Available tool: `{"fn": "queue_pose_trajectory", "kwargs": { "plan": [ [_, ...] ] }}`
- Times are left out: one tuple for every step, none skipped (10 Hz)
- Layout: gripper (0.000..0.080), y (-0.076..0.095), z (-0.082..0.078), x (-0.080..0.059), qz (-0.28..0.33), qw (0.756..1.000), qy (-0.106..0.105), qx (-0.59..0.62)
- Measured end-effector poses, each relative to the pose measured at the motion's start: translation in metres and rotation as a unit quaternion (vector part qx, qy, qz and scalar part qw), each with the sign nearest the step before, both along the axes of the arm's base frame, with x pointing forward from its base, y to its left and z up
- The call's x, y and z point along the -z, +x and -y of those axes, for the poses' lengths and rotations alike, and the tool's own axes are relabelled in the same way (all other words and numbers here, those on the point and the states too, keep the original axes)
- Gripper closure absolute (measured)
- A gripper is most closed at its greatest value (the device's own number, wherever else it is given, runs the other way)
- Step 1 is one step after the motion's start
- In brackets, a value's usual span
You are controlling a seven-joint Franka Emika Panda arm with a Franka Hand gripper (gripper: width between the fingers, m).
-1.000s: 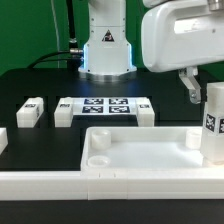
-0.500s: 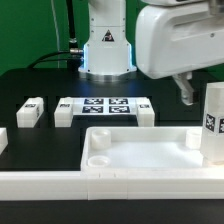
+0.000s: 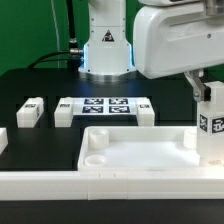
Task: Assemble desk
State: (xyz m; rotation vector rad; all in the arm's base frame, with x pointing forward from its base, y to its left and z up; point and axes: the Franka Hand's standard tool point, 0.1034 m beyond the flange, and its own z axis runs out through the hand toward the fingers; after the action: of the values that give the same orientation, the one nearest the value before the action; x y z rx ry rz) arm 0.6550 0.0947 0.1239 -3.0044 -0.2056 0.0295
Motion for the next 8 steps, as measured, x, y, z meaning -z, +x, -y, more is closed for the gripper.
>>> {"fn": "queue_pose_trajectory", "kwargs": {
  "plan": [
    [0.051,-0.0001,-0.0005,0.0,-0.005,0.999,-0.001,0.039],
    [0.051,-0.0001,-0.0006,0.0001,-0.008,0.998,-0.001,0.058],
    [0.051,-0.0002,-0.0012,0.0002,-0.013,0.995,-0.002,0.099],
    [0.051,0.0017,-0.0024,0.0018,-0.014,0.982,0.004,0.187],
    [0.051,0.0017,-0.0021,0.0023,-0.015,0.964,0.003,0.265],
    [0.051,0.0014,-0.0019,0.0026,-0.016,0.937,0.003,0.348],
    [0.0508,0.0003,-0.0021,0.0024,-0.017,0.913,0.002,0.407],
    [0.0508,-0.0008,-0.0022,0.0022,-0.019,0.897,-0.001,0.441]
  ]
}}
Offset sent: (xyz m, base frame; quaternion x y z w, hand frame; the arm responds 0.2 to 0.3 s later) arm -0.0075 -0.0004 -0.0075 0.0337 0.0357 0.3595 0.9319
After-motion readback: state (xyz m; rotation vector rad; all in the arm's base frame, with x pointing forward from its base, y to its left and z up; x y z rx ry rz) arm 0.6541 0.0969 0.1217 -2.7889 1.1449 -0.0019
